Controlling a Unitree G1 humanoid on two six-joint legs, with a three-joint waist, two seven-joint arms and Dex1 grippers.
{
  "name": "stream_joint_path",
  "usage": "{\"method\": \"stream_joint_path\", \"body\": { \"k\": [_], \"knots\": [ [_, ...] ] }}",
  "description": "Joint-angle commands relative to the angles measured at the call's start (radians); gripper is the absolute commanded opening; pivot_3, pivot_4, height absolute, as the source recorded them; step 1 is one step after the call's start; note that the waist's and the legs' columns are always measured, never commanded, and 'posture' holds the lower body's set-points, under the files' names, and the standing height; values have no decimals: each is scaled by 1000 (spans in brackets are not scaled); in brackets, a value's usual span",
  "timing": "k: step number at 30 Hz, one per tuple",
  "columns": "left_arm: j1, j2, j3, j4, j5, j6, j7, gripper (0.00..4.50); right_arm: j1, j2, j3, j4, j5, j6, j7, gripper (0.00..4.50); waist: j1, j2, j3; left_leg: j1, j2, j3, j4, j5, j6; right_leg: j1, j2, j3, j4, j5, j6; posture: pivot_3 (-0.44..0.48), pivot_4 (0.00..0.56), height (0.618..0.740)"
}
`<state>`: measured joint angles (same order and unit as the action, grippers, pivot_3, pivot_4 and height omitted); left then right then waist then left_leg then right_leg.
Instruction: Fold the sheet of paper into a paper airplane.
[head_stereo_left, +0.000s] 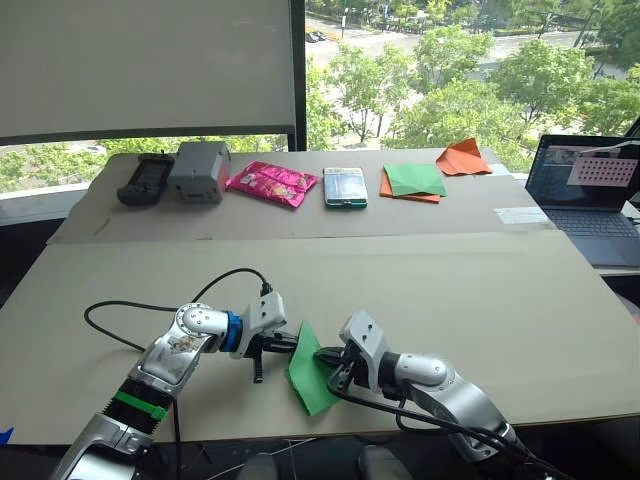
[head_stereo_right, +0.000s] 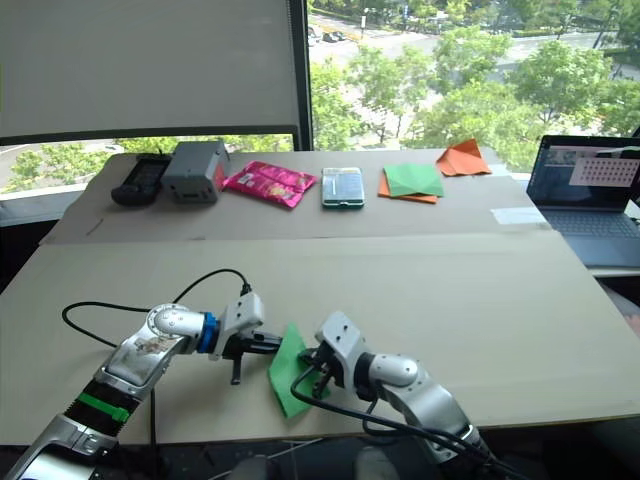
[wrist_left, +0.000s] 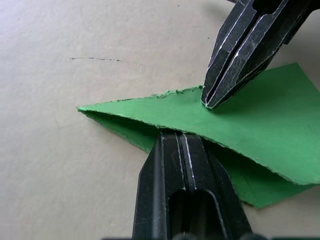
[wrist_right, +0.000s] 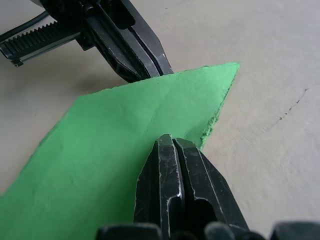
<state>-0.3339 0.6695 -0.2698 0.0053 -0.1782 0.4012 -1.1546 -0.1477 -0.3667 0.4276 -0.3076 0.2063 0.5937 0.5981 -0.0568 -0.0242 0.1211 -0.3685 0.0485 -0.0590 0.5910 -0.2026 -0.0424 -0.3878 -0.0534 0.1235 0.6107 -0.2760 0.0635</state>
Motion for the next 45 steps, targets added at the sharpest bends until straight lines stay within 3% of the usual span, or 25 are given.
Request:
{"method": "stream_joint_path", "body": {
  "k": [1,5,11,19,25,37,45],
  "knots": [
    [18,56,67,-45,-34,51,-6,21,-8,-2,14,25,-22,11,5,0,-4,0,2,0,0,0,0,0,0,0,0,0,0,0,0,0,150,736],
    [29,57,109,-118,-120,118,-26,21,-12,0,11,32,-23,13,8,0,-4,-2,5,0,0,0,0,0,0,0,0,0,0,0,0,0,150,736],
    [72,-15,111,-199,-215,189,5,21,-18,0,11,38,-27,11,7,0,-4,-3,7,-1,0,0,0,-1,-1,0,0,0,-1,0,0,0,150,736],
    [110,-7,-12,-55,-25,40,68,21,-49,2,-8,47,-33,3,0,0,-2,-3,7,0,0,0,0,-1,-1,0,0,0,-1,0,0,0,150,736],
    [114,-25,-44,-3,11,-12,81,21,-92,34,3,136,-70,-21,-11,0,8,-1,6,0,-1,0,0,-4,-7,0,-1,0,-2,0,0,0,150,736],
    [143,-14,-60,-12,35,-40,88,21,-230,120,6,353,-127,-75,-20,0,8,4,-2,2,0,0,0,-2,-3,1,0,0,0,0,0,0,150,736],
    [151,-1,-58,-30,35,-33,89,21,-241,154,10,399,-156,-83,-20,0,5,5,-6,2,0,0,0,-1,-2,1,0,0,0,0,0,0,150,736]
  ]
}}
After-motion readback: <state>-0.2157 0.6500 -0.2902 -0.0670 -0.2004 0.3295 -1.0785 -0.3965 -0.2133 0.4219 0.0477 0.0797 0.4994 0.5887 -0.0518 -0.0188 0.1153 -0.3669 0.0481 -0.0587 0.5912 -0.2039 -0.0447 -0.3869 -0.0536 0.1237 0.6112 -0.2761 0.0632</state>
